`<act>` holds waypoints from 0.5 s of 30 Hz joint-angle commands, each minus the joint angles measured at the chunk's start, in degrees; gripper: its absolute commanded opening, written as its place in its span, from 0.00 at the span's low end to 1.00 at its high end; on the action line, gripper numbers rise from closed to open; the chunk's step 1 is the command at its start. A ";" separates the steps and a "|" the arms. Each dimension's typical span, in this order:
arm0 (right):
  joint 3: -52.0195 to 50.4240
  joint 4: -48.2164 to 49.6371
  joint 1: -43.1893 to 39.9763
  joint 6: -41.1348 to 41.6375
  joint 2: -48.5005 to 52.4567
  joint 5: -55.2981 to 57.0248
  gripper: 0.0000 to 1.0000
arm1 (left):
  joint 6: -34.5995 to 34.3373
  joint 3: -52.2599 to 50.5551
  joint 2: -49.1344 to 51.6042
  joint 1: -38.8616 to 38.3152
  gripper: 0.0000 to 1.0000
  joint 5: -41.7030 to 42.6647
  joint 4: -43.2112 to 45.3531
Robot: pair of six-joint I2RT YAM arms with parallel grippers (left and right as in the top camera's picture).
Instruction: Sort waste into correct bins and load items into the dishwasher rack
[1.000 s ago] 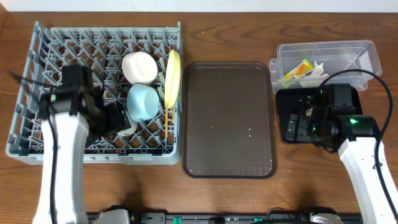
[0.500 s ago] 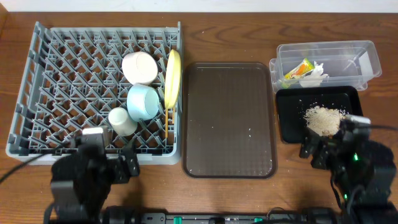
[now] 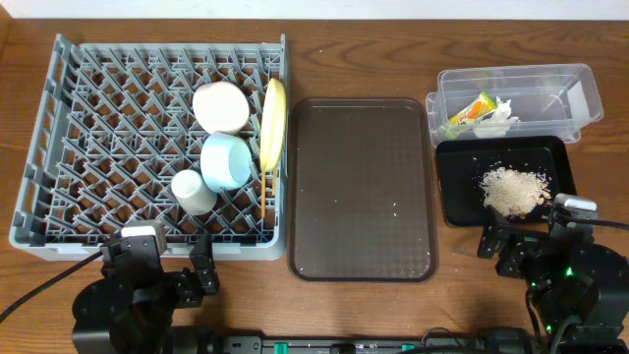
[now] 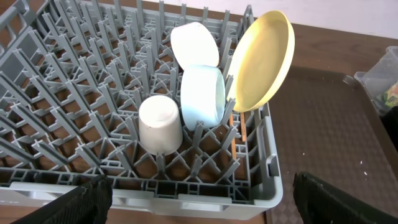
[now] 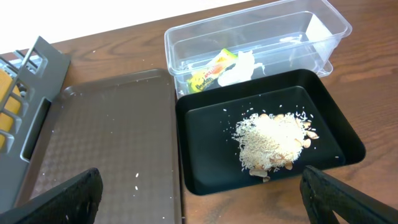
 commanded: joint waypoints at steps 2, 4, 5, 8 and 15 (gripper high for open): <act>-0.52 -0.11 -0.15 -0.39 -0.20 0.57 0.99 | 1.16 -0.48 -0.09 -0.24 0.95 0.37 -0.11; -0.52 -0.11 -0.15 -0.39 -0.20 0.57 0.99 | 1.16 -0.48 -0.09 -0.24 0.95 0.37 -0.11; -0.52 -0.11 -0.15 -0.39 -0.20 0.57 0.99 | 1.16 -0.48 -0.09 -0.24 0.95 0.37 -0.11; -0.52 -0.11 -0.15 -0.39 -0.20 0.57 0.99 | 1.16 -0.48 -0.09 -0.24 0.95 0.37 -0.11; -2.08 -1.51 -0.11 -0.44 -3.19 0.85 0.99 | 1.16 -0.48 -0.09 -0.24 0.95 0.37 -0.11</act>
